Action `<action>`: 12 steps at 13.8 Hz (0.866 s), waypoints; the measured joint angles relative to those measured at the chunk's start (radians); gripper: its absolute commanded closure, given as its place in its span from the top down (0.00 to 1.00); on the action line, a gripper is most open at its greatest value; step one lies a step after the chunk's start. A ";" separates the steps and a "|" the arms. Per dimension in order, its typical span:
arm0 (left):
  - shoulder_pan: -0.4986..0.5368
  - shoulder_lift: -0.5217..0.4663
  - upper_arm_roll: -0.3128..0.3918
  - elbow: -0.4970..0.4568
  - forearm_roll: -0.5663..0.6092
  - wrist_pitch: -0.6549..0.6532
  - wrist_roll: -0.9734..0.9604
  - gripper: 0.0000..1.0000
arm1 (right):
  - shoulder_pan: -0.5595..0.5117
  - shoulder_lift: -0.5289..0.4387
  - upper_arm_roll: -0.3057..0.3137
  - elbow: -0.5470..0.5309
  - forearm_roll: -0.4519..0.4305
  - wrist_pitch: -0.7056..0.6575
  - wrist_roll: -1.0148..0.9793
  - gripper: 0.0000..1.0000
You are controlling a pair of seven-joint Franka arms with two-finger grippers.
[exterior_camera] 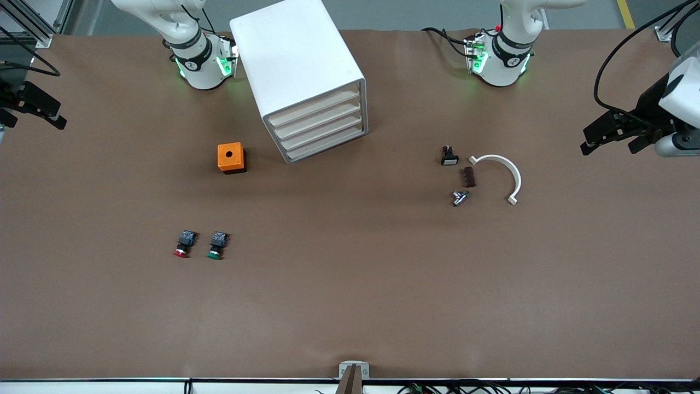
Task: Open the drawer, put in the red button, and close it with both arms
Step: 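Reach the left gripper toward the drawer while the right gripper reaches the buttons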
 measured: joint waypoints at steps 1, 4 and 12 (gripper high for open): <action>0.000 0.000 0.000 0.000 0.000 0.000 0.000 0.99 | 0.000 0.000 0.000 0.000 0.000 0.000 0.000 1.00; 0.000 0.000 0.000 0.000 0.000 0.000 0.000 0.99 | 0.000 0.000 0.000 0.000 0.000 0.000 0.000 1.00; 0.029 0.064 0.008 0.006 0.000 -0.002 0.000 0.99 | 0.000 0.002 0.000 0.014 0.000 -0.005 0.003 1.00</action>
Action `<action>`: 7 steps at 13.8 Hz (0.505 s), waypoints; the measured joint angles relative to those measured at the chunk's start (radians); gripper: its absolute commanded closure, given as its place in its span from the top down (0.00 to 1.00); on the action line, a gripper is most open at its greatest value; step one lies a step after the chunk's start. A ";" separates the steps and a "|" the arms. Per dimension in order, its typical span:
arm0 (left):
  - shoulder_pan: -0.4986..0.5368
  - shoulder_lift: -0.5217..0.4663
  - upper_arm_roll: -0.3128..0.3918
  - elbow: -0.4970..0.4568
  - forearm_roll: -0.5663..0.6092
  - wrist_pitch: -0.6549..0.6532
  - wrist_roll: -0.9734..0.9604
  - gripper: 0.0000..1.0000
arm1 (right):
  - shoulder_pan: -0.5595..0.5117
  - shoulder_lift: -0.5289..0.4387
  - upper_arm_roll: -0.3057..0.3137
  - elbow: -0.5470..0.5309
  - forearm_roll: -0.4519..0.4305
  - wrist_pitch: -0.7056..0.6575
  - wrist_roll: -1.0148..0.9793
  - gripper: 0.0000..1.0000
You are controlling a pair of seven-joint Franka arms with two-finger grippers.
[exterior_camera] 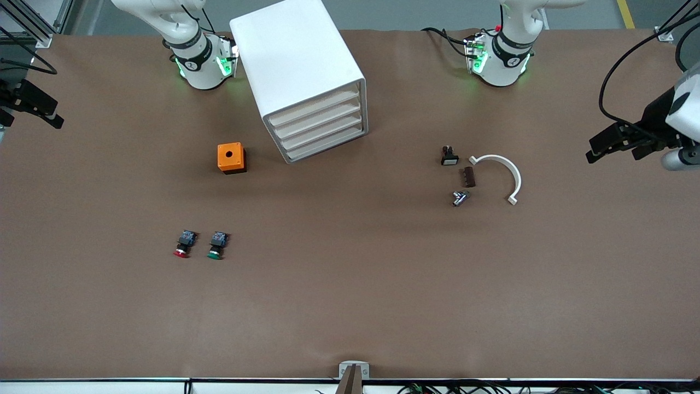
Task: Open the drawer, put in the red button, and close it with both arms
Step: 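Reach the left gripper toward the drawer while the right gripper reaches the buttons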
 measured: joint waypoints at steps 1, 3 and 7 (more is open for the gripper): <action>-0.001 0.026 0.000 0.000 0.000 0.000 0.000 0.99 | 0.000 0.005 0.000 0.000 0.000 -0.001 0.000 1.00; -0.007 0.086 -0.005 0.000 0.000 0.000 0.000 1.00 | 0.000 0.027 0.001 0.000 0.000 -0.003 0.000 1.00; -0.068 0.202 -0.027 0.001 0.000 0.001 -0.091 1.00 | 0.000 0.119 0.002 0.006 0.000 0.011 0.000 1.00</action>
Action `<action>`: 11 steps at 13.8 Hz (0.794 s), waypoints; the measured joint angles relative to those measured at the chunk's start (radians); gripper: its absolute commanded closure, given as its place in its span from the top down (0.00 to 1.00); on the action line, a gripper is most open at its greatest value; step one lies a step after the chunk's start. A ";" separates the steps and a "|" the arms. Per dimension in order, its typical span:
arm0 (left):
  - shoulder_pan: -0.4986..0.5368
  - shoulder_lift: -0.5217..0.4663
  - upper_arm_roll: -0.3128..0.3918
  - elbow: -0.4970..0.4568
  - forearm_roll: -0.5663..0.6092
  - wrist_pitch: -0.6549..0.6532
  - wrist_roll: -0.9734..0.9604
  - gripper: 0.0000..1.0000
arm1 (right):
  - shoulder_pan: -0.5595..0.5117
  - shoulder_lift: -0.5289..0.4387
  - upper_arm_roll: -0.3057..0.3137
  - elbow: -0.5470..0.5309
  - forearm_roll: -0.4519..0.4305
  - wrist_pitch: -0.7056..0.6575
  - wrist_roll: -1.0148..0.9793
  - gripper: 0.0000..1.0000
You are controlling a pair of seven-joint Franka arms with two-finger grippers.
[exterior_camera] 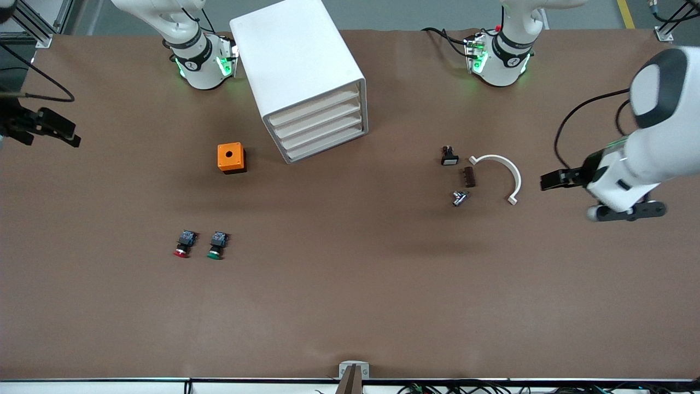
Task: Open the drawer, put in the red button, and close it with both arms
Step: 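Reach the left gripper toward the drawer while the right gripper reaches the buttons, then lower the right gripper over the red button while the left gripper nears the drawer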
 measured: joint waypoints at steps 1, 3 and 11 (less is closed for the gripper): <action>-0.034 0.024 -0.004 0.001 0.000 0.000 -0.056 1.00 | 0.000 0.027 0.000 0.009 0.000 0.005 0.000 1.00; -0.111 0.070 -0.009 0.021 -0.002 0.001 -0.184 1.00 | 0.000 0.070 -0.001 0.028 0.000 0.008 0.000 1.00; -0.254 0.259 -0.012 0.186 -0.349 -0.053 -0.684 1.00 | 0.032 0.231 0.006 0.036 0.004 0.154 0.079 1.00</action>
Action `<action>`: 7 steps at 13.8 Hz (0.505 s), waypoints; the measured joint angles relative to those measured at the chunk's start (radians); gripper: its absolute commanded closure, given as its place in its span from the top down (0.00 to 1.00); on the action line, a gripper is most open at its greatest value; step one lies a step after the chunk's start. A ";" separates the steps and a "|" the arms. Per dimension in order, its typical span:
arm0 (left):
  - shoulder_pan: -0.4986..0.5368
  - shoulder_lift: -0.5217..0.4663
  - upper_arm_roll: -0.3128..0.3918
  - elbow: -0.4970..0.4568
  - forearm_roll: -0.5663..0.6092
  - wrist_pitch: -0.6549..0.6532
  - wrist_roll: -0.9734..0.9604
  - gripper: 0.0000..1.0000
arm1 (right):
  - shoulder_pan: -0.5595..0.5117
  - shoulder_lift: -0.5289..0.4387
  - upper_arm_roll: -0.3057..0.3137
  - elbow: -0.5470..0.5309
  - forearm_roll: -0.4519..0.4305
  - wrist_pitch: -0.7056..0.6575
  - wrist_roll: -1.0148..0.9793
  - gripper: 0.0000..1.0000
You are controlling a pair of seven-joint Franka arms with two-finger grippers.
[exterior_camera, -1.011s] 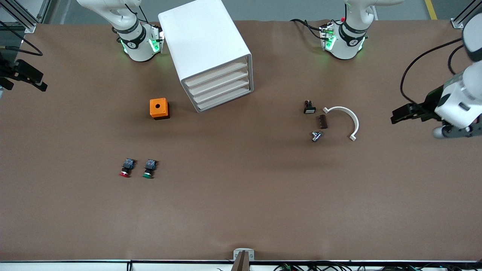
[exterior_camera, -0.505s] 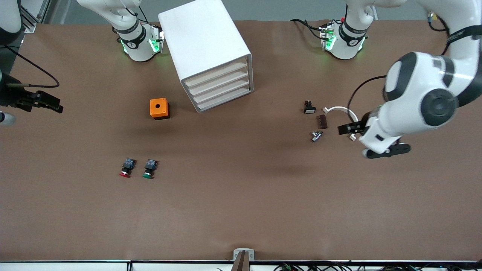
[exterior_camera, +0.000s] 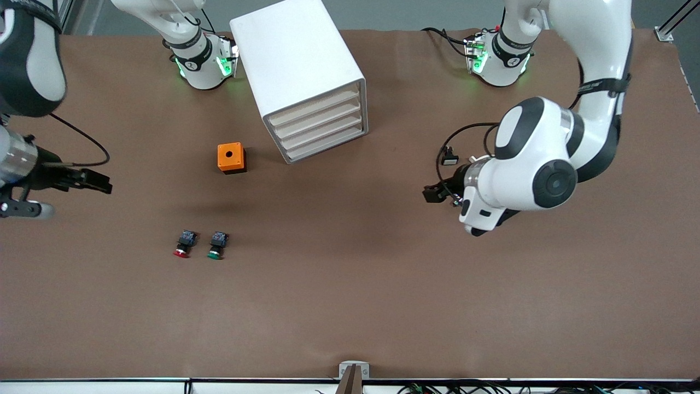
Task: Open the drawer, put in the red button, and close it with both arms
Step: 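Lower the right gripper over the red button while the left gripper nears the drawer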
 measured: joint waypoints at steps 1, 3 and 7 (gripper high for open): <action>-0.012 0.024 0.000 0.002 -0.057 -0.001 -0.057 1.00 | 0.012 0.029 0.001 -0.011 0.000 0.042 0.029 1.00; -0.040 0.067 0.000 0.006 -0.146 -0.001 -0.201 1.00 | 0.034 0.080 0.002 -0.053 0.001 0.157 0.070 1.00; -0.076 0.134 -0.001 0.017 -0.252 -0.006 -0.445 1.00 | 0.058 0.186 0.002 -0.121 0.011 0.358 0.129 1.00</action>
